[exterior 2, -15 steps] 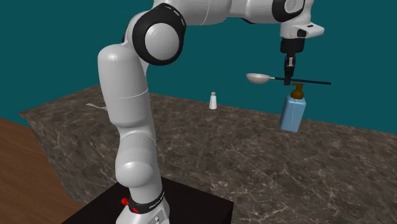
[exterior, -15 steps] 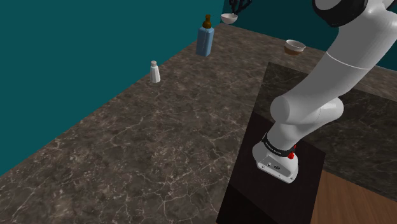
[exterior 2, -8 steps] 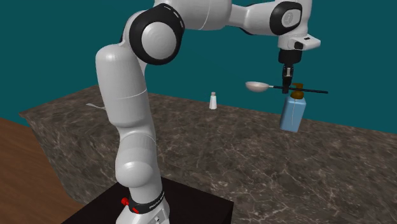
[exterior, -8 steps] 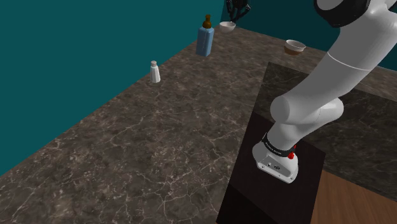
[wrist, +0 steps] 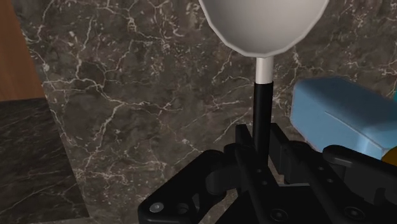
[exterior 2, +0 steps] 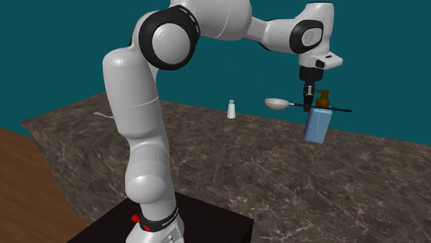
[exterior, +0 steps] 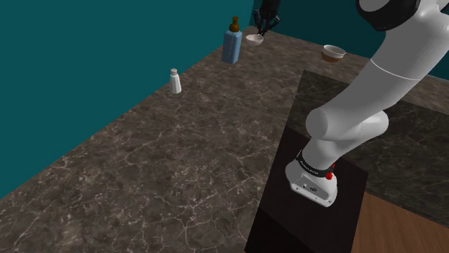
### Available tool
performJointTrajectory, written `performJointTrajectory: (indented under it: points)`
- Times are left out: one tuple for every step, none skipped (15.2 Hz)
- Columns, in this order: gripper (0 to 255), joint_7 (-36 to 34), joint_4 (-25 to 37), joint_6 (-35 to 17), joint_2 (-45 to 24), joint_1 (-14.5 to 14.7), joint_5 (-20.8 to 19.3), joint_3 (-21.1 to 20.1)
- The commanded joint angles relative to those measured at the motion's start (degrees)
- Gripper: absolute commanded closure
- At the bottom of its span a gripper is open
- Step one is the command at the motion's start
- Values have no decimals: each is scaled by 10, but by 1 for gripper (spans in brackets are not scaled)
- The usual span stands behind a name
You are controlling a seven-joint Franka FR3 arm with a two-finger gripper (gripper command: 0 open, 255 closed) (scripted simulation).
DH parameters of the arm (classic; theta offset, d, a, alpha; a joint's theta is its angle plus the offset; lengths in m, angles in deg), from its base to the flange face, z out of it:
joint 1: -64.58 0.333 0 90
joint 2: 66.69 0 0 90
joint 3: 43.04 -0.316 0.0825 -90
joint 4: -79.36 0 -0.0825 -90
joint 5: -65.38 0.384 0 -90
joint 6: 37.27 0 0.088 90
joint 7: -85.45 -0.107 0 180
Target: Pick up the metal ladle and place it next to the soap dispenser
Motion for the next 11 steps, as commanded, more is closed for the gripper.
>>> performJointTrajectory:
  points:
    - [255, 1, -14, -15, -1, 0, 0, 0]
    - [255, 1, -21, -23, -1, 0, 0, 0]
    - [255, 0, -28, -31, -2, 0, -1, 0]
    - [255, 0, -35, -38, -3, 0, -1, 0]
    - [255, 0, -42, -46, -3, 0, -1, 0]
    - [255, 0, -49, -53, -4, 0, -1, 0]
    - [255, -1, -55, -61, -5, 0, -2, 0]
    - [255, -1, -62, -68, -7, 0, -2, 0]
    - [255, -1, -68, -76, -8, 0, -2, 0]
    - [255, -2, -74, -83, -9, 0, -3, 0]
    - [255, -2, -80, -91, -11, 0, -3, 0]
